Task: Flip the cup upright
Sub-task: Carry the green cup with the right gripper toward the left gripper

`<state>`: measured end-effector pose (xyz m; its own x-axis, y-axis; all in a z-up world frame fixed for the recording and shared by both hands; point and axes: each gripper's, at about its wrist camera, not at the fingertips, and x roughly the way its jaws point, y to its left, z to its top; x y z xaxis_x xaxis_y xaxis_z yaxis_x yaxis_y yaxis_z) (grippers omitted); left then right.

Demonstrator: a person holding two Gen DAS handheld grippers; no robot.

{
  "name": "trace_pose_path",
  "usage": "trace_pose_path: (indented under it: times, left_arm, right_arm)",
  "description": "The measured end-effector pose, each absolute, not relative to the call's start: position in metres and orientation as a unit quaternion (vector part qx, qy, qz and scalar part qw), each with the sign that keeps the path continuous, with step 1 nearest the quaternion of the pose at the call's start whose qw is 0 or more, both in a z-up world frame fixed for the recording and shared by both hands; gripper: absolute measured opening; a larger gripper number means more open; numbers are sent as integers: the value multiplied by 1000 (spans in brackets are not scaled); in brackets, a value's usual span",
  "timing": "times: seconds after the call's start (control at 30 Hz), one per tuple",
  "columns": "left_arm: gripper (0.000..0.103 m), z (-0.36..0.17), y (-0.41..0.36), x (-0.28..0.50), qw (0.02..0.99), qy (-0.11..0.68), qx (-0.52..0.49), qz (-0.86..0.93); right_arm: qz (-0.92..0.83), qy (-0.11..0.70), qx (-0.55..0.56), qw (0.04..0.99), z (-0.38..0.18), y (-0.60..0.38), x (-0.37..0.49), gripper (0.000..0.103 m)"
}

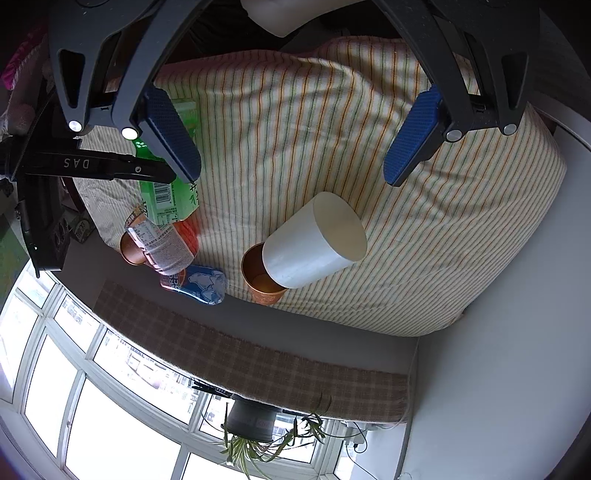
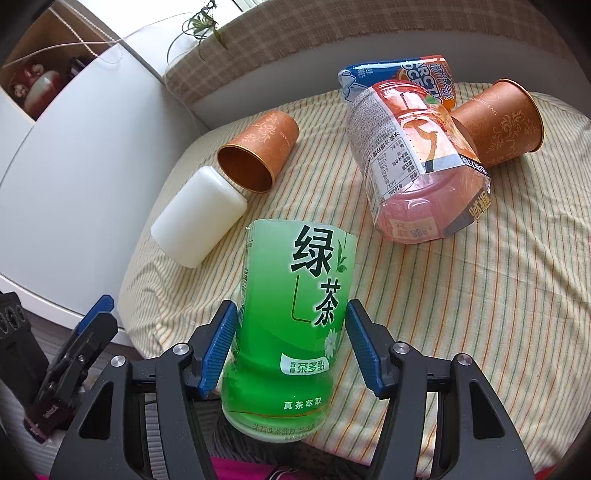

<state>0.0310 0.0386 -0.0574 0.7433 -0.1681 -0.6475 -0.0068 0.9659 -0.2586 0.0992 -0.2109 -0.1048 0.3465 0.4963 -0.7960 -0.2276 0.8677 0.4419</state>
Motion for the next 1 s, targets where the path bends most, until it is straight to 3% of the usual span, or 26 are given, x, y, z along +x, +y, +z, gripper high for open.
trace_pose_path:
  times: [0.47, 0.77, 1.0]
  left_arm:
    - [101, -54, 18, 46, 915, 375, -124, -81]
    - [95, -73, 5, 78, 848, 449, -228, -164]
    - [93, -94, -21, 100, 792, 501, -277, -213]
  right_arm:
    - [220, 517, 153, 813, -115, -225, 99, 60]
    - [172, 436, 165, 868, -90, -282, 37, 63]
    - [90, 427, 228, 871, -101, -351, 0, 63]
